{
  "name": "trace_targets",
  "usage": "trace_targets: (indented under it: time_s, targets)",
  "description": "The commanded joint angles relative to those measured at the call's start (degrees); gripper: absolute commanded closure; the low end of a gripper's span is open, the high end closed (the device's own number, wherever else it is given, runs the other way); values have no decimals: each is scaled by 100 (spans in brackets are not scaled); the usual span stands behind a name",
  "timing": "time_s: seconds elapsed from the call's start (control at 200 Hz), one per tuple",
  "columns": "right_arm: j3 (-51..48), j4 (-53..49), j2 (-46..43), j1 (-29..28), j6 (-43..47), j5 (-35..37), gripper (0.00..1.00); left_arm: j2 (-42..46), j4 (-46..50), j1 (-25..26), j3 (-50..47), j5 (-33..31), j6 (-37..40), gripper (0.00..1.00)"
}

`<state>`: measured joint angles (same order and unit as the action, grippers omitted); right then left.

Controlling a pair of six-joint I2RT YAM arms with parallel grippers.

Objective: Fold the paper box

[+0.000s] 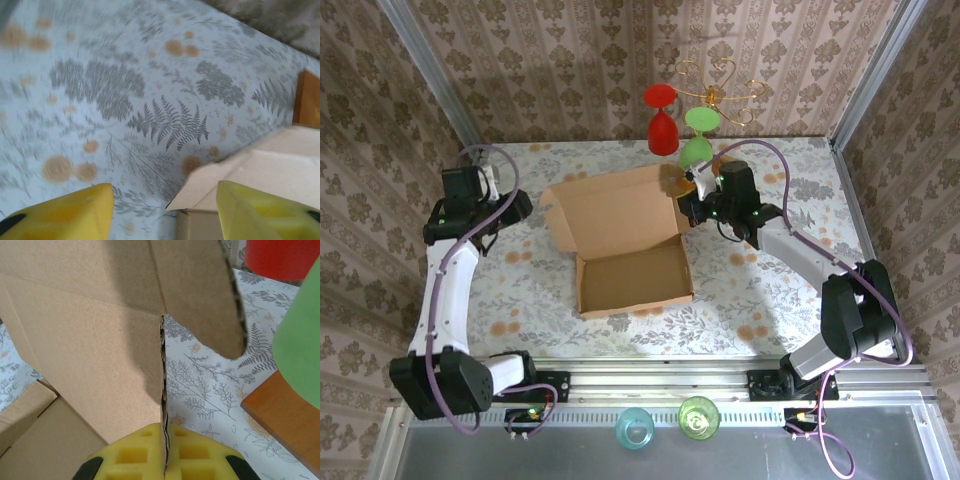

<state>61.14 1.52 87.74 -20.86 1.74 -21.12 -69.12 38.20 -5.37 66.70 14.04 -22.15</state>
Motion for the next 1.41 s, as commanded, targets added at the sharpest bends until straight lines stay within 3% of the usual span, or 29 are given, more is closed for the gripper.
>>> trace_targets:
  time_s: [0.0, 0.24, 0.4, 0.63, 1.09, 1.4]
  targets:
    - [-307, 552, -292, 21, 150, 322, 100, -192, -458, -374, -279, 558, -1728, 48]
    - [-866, 1326, -557, 9, 317, 809, 100, -1285, -692, -680, -149, 1333, -3757, 48]
    - [-1072, 1591, -618, -34, 260, 1086, 100, -1700, -968, -224, -83, 1604, -4778, 48]
    - [-1344, 2022, -579, -227, -31, 1697, 100, -1301, -2125, 455, -932, 1564, -6782, 47]
    - [-1657, 2659, -330, -838, -659, 3121, 100, -400, -2901, 1214, -2063, 1267, -9072, 45]
    - [-1734, 2892, -174, -1014, -900, 3386, 100, -257, -3297, 1507, -2220, 1031, -9603, 44]
